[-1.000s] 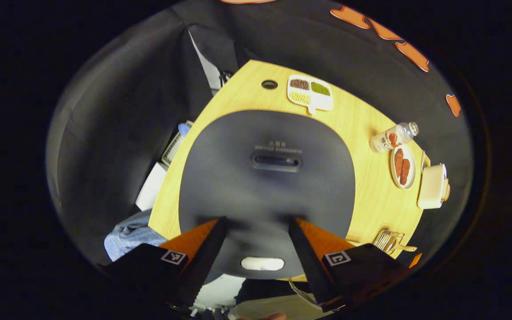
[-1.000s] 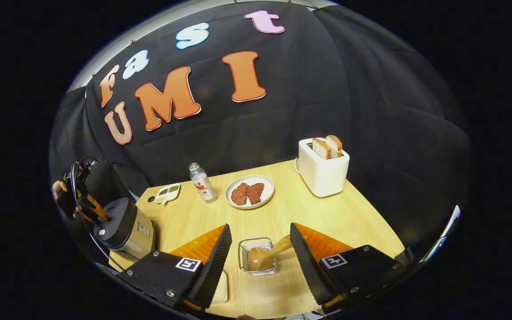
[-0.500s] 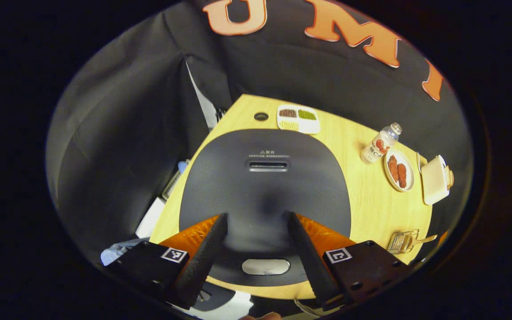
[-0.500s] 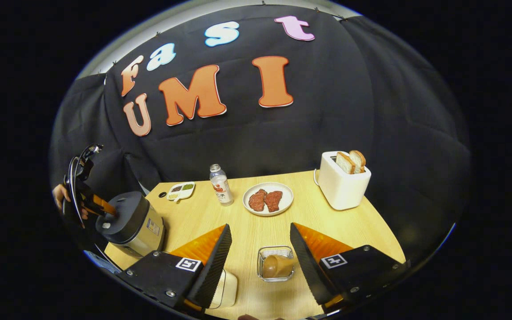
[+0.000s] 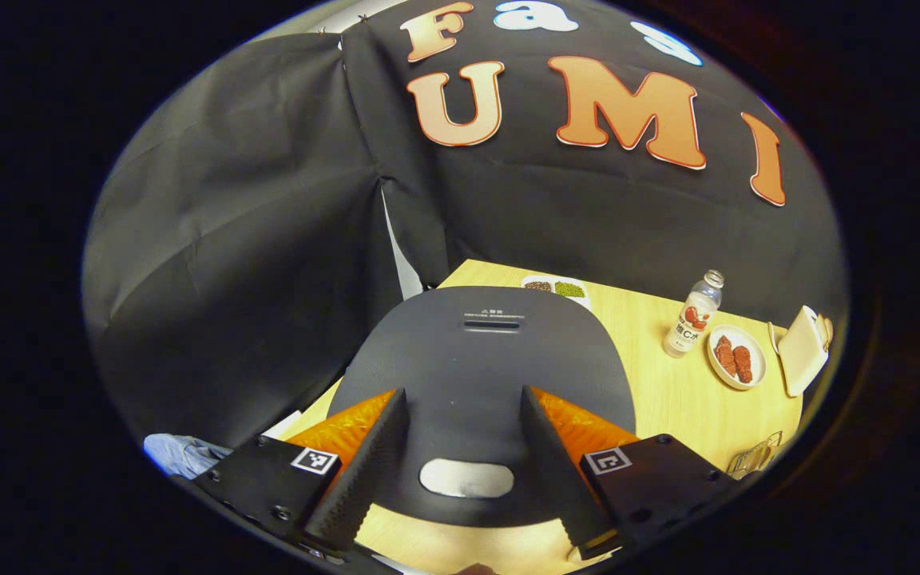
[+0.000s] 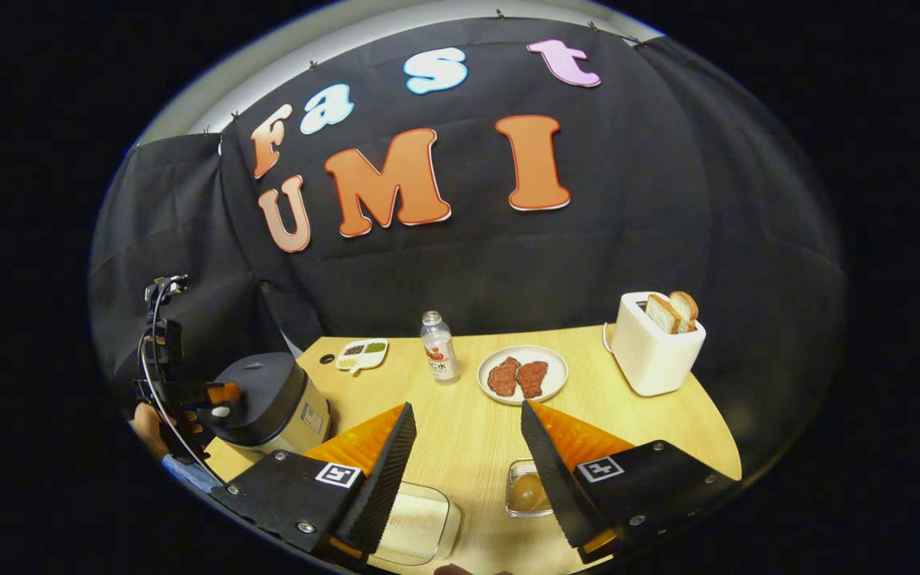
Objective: Close the left gripper, press the button to open the rice cooker; take a wooden spoon from the chopstick holder with the right hand, scoop a spoonful of rice and pour it into the rice cooker, then put the wooden spoon back into the chopstick holder.
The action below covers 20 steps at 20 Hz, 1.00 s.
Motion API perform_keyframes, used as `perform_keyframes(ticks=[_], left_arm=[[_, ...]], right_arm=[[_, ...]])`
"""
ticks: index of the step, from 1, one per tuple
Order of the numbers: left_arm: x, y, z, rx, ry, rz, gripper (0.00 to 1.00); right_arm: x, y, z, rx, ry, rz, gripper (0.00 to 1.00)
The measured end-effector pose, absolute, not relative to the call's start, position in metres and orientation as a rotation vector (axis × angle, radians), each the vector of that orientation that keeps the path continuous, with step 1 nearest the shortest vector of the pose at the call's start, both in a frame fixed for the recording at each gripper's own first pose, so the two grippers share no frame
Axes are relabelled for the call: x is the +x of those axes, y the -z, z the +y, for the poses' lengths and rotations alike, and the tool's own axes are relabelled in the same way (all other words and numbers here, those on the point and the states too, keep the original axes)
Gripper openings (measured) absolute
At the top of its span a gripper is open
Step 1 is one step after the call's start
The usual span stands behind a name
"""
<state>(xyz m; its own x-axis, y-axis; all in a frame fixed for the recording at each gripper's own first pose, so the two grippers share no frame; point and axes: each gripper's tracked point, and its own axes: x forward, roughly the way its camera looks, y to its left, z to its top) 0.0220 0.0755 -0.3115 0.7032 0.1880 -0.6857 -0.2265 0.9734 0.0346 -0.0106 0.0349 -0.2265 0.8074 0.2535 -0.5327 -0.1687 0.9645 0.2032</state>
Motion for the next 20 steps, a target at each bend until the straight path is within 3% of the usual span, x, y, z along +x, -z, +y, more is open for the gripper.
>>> perform_keyframes(ticks=[5, 14, 16, 18, 19, 20], left_arm=[[0.027, 0.224, 0.046, -0.018, -0.150, 0.493, 0.96], [0.027, 0.083, 0.022, -0.009, -0.044, 0.177, 0.98], [0.023, 0.064, 0.017, -0.001, -0.015, 0.128, 0.98], [0.020, 0.051, 0.012, 0.016, 0.012, 0.084, 0.99], [0.018, 0.044, 0.010, 0.023, 0.018, 0.038, 0.99], [0.018, 0.037, 0.009, 0.030, 0.025, -0.001, 1.00]], right_arm=[[0.010, 0.181, 0.053, 0.072, -0.246, 0.420, 0.86], [0.030, 0.098, 0.085, 0.080, -0.291, 0.213, 0.86], [0.032, 0.082, 0.085, 0.082, -0.288, 0.178, 0.91], [0.032, 0.068, 0.085, 0.078, -0.287, 0.138, 0.91], [0.031, 0.061, 0.085, 0.074, -0.291, 0.115, 0.86], [0.030, 0.056, 0.085, 0.065, -0.292, 0.086, 0.91]])
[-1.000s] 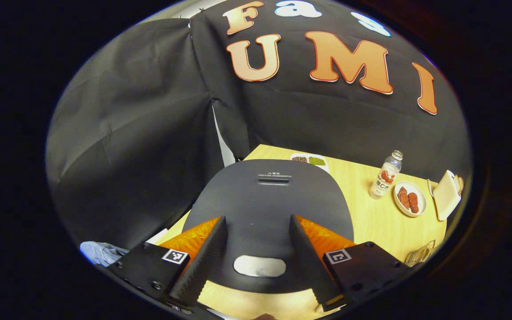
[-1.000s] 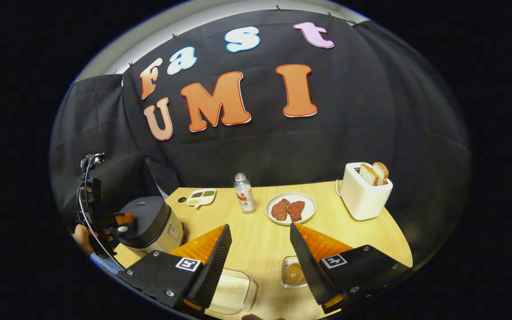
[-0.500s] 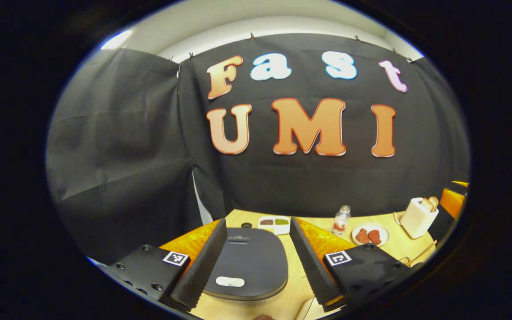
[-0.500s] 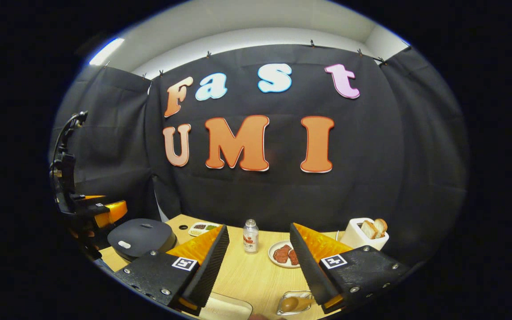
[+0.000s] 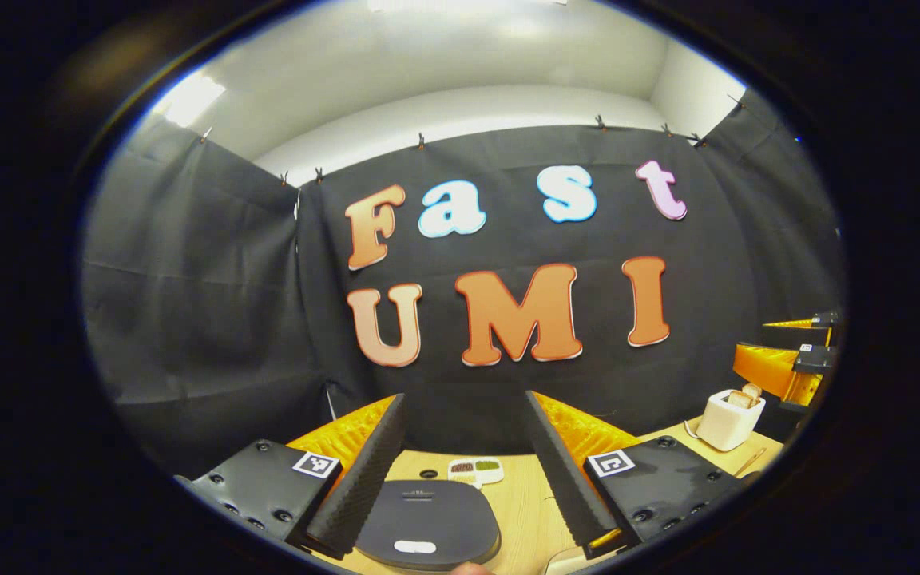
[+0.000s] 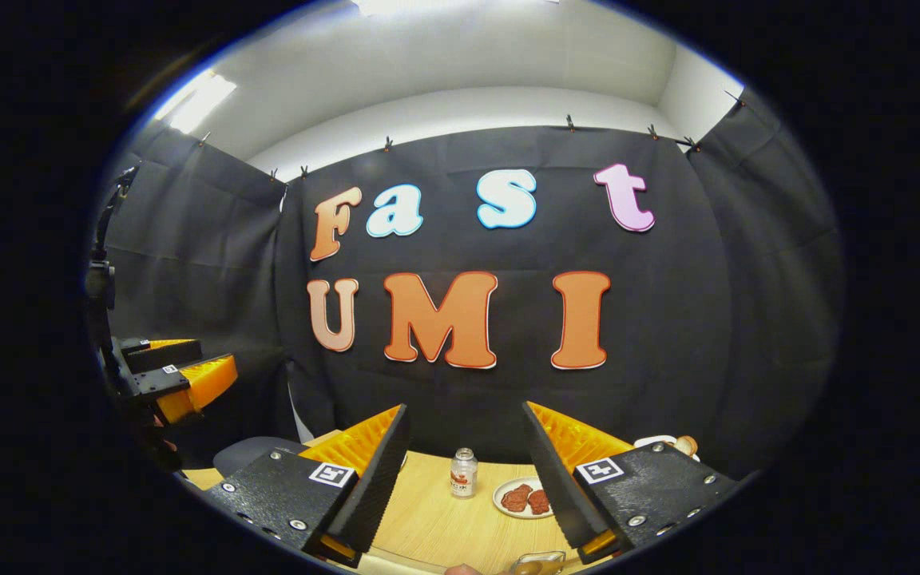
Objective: Close the left gripper, press the button to open the rice cooker; take a wooden spoon from the chopstick holder with the right hand, scoop a spoonful of rice and pour it into the rice cooker, then put the wooden spoon back into the chopstick holder.
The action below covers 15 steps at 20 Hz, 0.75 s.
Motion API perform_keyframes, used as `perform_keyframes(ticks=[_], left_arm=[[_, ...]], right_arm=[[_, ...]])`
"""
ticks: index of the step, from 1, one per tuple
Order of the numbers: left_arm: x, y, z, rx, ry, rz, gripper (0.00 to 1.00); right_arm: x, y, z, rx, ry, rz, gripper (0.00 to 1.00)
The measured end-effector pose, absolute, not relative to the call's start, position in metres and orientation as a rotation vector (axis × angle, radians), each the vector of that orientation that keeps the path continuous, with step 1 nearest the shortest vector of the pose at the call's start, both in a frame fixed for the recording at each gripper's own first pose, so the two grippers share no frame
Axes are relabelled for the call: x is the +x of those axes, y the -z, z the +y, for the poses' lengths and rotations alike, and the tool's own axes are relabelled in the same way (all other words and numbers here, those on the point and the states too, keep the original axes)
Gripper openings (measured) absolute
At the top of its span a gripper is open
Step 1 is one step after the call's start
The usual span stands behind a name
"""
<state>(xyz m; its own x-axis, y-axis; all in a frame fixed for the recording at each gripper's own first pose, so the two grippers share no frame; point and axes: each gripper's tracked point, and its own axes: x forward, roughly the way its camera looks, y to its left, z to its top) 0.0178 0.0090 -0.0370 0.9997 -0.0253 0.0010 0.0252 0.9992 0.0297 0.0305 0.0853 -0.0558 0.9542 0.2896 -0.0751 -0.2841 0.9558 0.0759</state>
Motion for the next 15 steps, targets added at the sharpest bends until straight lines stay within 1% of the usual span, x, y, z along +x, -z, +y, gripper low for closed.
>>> perform_keyframes(ticks=[1, 2, 3, 4, 6, 7, 9, 15], left_arm=[[0.015, 0.037, 0.005, 0.030, 0.042, -0.010, 1.00], [0.010, 0.042, -0.001, 0.029, 0.057, -0.004, 1.00], [0.009, 0.045, -0.004, 0.030, 0.065, 0.004, 1.00], [0.007, 0.046, -0.002, 0.033, 0.065, 0.010, 1.00], [0.007, 0.044, -0.002, 0.039, 0.066, 0.012, 1.00], [0.006, 0.042, -0.001, 0.041, 0.066, 0.012, 1.00], [0.005, 0.040, -0.001, 0.046, 0.069, 0.009, 0.94], [0.005, 0.043, -0.002, 0.067, 0.088, 0.027, 0.94]], right_arm=[[0.032, 0.051, 0.083, 0.049, -0.283, 0.048, 0.91], [0.033, 0.048, 0.080, 0.031, -0.271, 0.027, 0.86], [0.029, 0.050, 0.083, 0.027, -0.272, 0.021, 0.86], [0.026, 0.052, 0.087, 0.027, -0.278, 0.023, 0.91], [0.025, 0.051, 0.088, 0.016, -0.281, 0.022, 0.91], [0.025, 0.050, 0.088, 0.003, -0.282, 0.019, 0.86], [0.025, 0.050, 0.090, -0.006, -0.286, 0.025, 0.87], [0.029, 0.059, 0.090, -0.002, -0.279, 0.060, 0.89]])
